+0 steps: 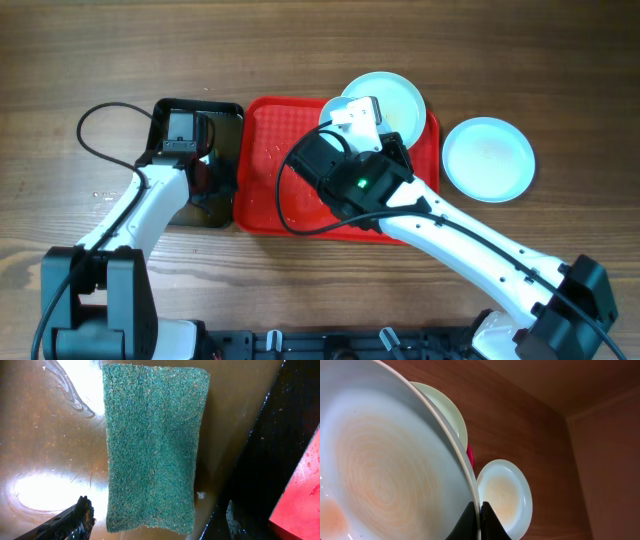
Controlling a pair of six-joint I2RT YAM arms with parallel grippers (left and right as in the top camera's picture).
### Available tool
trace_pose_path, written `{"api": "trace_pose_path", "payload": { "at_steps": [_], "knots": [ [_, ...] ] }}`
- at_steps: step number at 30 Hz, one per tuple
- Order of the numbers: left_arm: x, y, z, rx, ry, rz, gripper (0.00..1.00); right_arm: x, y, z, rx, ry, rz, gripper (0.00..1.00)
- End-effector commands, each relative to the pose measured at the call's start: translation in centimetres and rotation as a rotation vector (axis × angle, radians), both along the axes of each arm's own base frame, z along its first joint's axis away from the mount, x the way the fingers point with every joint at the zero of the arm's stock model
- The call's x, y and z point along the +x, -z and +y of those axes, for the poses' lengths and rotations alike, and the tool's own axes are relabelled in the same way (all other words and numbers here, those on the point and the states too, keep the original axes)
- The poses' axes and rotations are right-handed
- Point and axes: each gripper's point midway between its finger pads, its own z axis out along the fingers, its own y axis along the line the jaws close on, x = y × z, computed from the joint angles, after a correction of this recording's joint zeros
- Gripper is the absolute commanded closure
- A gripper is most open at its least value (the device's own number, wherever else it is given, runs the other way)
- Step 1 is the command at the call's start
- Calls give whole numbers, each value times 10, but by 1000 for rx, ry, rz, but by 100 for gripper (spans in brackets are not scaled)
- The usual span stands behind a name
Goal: Clean dirty plates on tray and stack at the side
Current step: 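Carry the left plate with the right gripper onto the first cleaned plate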
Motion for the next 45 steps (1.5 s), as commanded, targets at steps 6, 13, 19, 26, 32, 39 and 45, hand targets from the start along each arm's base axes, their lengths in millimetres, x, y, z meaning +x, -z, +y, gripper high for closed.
{"api": "trace_pose_path", "payload": {
  "at_steps": [6, 13, 19, 26, 32, 39, 45],
  "knots": [
    [5, -6, -5, -22, 2, -24, 17, 3, -24, -11, -56, 31, -103, 96],
    [5, -6, -5, -23, 3, -23, 18, 11, -20, -8, 63, 73, -134, 96],
    [5, -6, -5, -23, 3, -23, 17, 29, 26, -46, 455, 337, 16, 96],
    [5, -6, -5, -23, 3, -22, 18, 41, 61, -151, 874, 709, 191, 96],
    [5, -6, -5, -23, 3, -23, 17, 20, 77, -248, 911, 908, 220, 96],
    [5, -6, -5, -23, 3, -23, 18, -2, 105, -274, 883, 995, 310, 96],
    [5, -6, -5, -23, 3, -22, 17, -18, 138, -269, 874, 1023, 362, 96]
  ]
}}
